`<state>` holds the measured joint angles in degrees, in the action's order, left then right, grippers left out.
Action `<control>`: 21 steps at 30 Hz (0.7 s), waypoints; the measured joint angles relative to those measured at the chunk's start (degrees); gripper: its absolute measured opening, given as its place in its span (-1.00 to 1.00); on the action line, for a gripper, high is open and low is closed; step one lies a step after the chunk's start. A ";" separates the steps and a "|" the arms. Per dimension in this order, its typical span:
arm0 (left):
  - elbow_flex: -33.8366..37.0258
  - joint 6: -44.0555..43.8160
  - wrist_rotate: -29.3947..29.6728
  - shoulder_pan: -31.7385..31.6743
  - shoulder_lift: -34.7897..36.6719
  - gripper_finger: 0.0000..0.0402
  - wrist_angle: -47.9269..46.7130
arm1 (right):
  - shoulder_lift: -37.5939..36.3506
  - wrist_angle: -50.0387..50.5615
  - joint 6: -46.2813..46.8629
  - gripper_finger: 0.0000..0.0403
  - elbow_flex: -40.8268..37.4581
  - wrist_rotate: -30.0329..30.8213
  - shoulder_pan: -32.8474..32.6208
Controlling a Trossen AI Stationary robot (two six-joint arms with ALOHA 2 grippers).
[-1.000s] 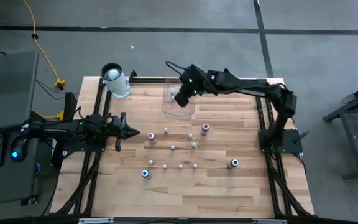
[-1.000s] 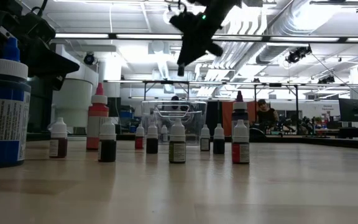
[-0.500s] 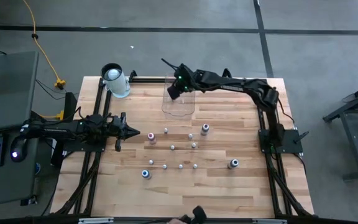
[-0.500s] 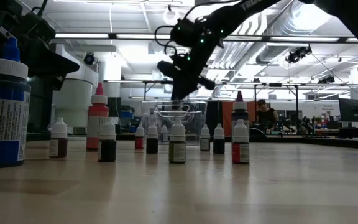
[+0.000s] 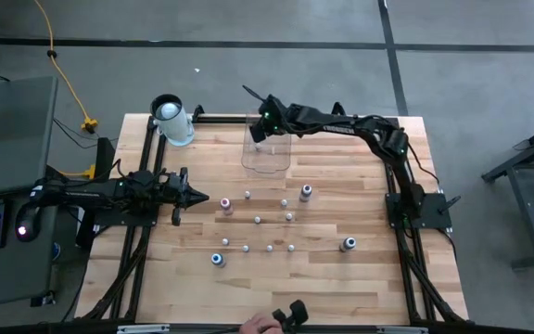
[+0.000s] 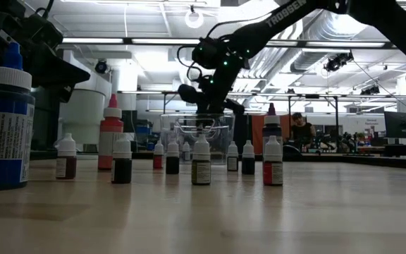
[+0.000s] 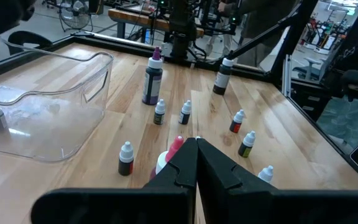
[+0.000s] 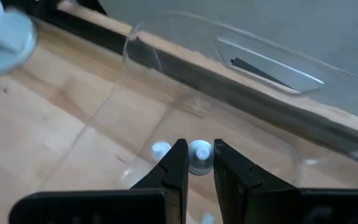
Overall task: Pick & Place food coloring
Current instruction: Put the small blue food coloring bottle into the container
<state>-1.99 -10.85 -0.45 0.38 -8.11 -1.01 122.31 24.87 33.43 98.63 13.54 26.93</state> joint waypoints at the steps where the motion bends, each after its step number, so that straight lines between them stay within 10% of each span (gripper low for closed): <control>1: 0.01 0.00 0.00 0.02 0.01 -1.00 -0.01 | 0.43 -0.27 0.75 -0.78 0.00 0.06 0.14; 21: 0.00 0.01 0.01 0.01 0.00 -1.00 -0.01 | 4.41 -2.60 5.81 -0.78 0.00 0.48 0.49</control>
<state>-1.98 -10.84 -0.44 0.39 -8.11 -1.02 126.72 22.27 39.24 98.63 14.02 27.42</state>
